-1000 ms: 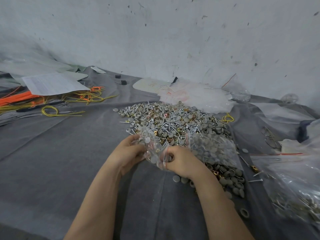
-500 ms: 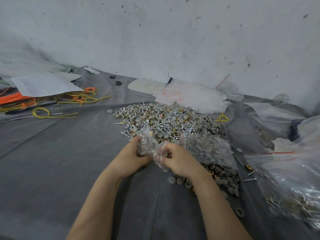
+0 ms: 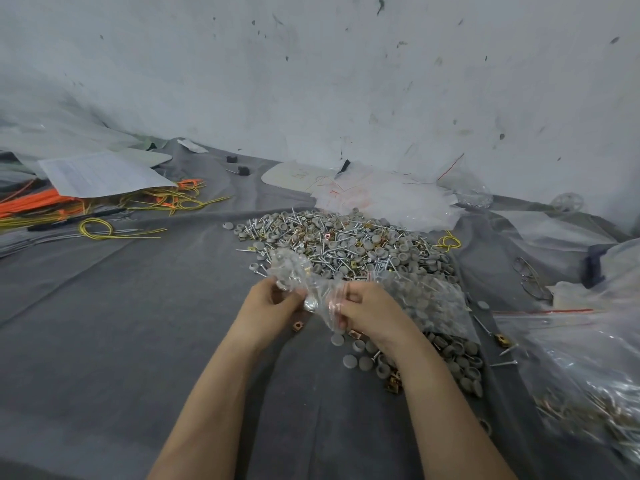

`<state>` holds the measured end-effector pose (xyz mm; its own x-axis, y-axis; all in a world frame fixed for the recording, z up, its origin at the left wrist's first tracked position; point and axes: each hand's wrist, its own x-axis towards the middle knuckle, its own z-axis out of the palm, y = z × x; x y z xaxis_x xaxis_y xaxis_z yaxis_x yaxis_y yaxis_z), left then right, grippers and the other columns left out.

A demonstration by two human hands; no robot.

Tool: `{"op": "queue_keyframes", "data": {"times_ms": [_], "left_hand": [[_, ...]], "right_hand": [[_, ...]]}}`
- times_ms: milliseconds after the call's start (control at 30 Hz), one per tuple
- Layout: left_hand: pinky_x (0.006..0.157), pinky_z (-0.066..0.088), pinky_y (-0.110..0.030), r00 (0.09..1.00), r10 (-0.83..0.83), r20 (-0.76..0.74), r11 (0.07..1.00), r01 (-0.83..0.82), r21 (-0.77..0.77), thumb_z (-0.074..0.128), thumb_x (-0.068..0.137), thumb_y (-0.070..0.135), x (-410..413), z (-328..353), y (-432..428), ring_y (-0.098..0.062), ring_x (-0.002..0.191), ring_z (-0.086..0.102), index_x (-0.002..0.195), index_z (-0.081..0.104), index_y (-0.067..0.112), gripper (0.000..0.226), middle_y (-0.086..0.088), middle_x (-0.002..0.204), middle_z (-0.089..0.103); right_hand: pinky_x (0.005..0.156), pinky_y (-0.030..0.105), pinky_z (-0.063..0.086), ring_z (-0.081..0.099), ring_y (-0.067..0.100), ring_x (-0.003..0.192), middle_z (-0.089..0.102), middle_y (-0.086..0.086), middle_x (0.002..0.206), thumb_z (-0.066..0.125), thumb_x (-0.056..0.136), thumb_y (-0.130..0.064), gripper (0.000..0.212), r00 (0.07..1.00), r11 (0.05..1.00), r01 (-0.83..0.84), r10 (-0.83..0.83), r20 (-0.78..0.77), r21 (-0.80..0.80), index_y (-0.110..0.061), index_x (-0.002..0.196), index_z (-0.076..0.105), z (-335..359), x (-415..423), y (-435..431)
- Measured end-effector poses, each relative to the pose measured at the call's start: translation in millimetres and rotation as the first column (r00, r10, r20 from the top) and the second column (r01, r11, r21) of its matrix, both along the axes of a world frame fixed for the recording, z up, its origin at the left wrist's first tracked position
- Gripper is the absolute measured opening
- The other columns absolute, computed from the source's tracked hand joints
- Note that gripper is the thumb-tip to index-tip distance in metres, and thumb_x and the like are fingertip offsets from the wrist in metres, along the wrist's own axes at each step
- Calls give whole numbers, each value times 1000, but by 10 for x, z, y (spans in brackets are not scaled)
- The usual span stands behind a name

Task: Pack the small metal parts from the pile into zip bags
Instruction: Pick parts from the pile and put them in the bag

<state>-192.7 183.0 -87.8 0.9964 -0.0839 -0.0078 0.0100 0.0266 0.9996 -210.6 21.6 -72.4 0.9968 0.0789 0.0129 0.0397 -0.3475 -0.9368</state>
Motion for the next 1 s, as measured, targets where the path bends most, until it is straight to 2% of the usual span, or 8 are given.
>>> {"op": "queue_keyframes", "data": {"times_ms": [67, 200, 300, 400, 533, 700, 900, 1000], "left_hand": [[73, 52, -44, 1000, 20, -16, 1000, -20, -11, 58, 91, 2, -16, -2, -33, -29, 78, 62, 101, 59, -9, 14, -29, 95, 66], [75, 50, -47, 996, 28, -82, 993, -37, -112, 60, 87, -5, -42, -24, -87, -34, 80, 61, 101, 60, -5, 14, -28, 95, 65], [75, 52, -44, 993, 48, -107, 995, -58, -87, 60, 87, -5, -38, -34, -106, -32, 77, 62, 96, 57, -5, 9, -32, 90, 61], [84, 45, -58, 984, 39, -174, 966, -81, -245, 60, 81, -12, -19, -53, -110, -43, 86, 59, 104, 58, -13, 22, -40, 103, 59], [88, 46, -68, 983, 101, -155, 970, -132, -205, 59, 82, -9, -1, -68, -130, -56, 94, 59, 100, 60, -10, 18, -38, 100, 62], [69, 50, -38, 986, 164, -37, 986, -165, -29, 54, 84, -6, 4, -42, -162, -27, 74, 62, 94, 58, 10, 20, -21, 92, 67], [61, 40, -33, 972, 214, -101, 976, -216, -10, 57, 86, 1, 28, -85, -132, -21, 65, 51, 83, 61, -4, 6, -15, 68, 58], [58, 37, -31, 967, 215, -138, 975, -220, -28, 60, 84, 0, 14, -122, -139, -18, 57, 47, 64, 55, 3, 22, -7, 54, 51]], "right_hand": [[56, 20, 52, 64, 6, 57, 72, -5, 74, 65, 88, -12, 12, 999, 999, -10, 11, 32, -50, -24, 89, 67, 7, 5, 66], [60, 19, 55, 68, 5, 68, 72, -8, 78, 71, 84, -15, 12, 998, 999, -21, 19, 64, 34, -27, 82, 69, 30, 1, 139], [63, 7, 49, 63, -7, 73, 68, -13, 81, 71, 84, -17, 13, 994, 996, 6, 3, 106, -87, -28, 80, 67, 21, -7, 176], [55, 11, 49, 63, -4, 59, 67, -7, 76, 68, 85, -9, 14, 998, 1000, 12, -12, 58, 12, -21, 79, 65, 27, -3, 191], [55, 17, 51, 65, 4, 59, 68, 1, 78, 62, 86, 3, 16, 1000, 996, -21, 23, -18, 84, -13, 85, 62, 58, -31, 206], [47, 14, 36, 47, -4, 44, 58, -4, 64, 54, 85, 0, 20, 999, 999, -1, 3, 40, -49, -19, 78, 55, 28, -65, 285], [49, 9, 38, 55, -4, 54, 64, -3, 70, 58, 83, -2, 16, 998, 999, 26, -24, 66, -41, -18, 78, 61, 1, -57, 334], [45, 8, 32, 49, -2, 52, 56, -10, 63, 60, 82, -13, 7, 980, 971, 139, -107, 166, -192, -19, 78, 60, -21, -32, 371]]}}
